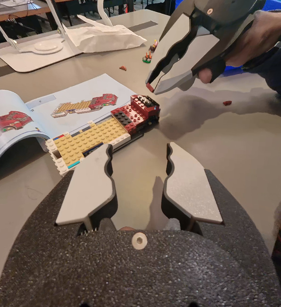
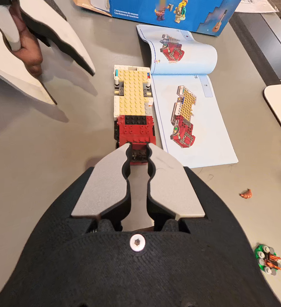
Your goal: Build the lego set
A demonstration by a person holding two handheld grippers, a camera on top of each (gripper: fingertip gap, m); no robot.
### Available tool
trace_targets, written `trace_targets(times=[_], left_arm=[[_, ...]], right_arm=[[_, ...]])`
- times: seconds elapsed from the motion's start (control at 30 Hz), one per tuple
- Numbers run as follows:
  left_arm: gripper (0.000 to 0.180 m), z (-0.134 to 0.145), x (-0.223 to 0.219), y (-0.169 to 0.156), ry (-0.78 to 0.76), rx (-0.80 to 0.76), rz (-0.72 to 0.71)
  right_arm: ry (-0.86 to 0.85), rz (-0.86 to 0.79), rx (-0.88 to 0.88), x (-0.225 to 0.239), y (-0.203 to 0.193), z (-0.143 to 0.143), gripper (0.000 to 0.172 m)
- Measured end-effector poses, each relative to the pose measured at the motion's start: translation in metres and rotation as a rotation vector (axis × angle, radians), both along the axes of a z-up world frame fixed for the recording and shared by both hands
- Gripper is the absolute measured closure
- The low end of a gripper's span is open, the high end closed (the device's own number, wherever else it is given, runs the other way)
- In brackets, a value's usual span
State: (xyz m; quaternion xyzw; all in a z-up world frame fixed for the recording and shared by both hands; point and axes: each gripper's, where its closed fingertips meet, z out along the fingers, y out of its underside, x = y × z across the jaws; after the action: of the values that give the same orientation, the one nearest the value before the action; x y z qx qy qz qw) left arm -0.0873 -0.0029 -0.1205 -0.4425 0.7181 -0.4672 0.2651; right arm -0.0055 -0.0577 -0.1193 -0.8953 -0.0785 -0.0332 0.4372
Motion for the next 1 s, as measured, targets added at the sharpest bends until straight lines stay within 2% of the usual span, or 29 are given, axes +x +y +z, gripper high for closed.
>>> trace_targets(times=[0.17, 0.33, 0.43, 0.63, 1.0], left_arm=[[0.114, 0.002, 0.012, 0.005, -0.070, 0.107, -0.028], [0.108, -0.018, 0.028, 0.011, -0.114, 0.441, -0.081], [0.106, -0.027, 0.036, 0.013, -0.113, 0.554, -0.113], [0.107, -0.028, 0.049, 0.018, -0.112, 0.624, -0.133], [0.111, -0.029, 0.053, 0.016, -0.117, 0.588, -0.119]], right_arm=[[0.008, -0.004, 0.021, 0.003, -0.001, -0.002, 0.156], [0.001, 0.001, 0.046, 0.003, -0.001, -0.001, 0.156], [0.000, 0.006, 0.050, 0.002, -0.002, -0.004, 0.156], [0.016, 0.010, 0.057, 0.000, -0.002, -0.002, 0.156], [0.048, 0.020, 0.022, 0.000, 0.001, -0.013, 0.156]])
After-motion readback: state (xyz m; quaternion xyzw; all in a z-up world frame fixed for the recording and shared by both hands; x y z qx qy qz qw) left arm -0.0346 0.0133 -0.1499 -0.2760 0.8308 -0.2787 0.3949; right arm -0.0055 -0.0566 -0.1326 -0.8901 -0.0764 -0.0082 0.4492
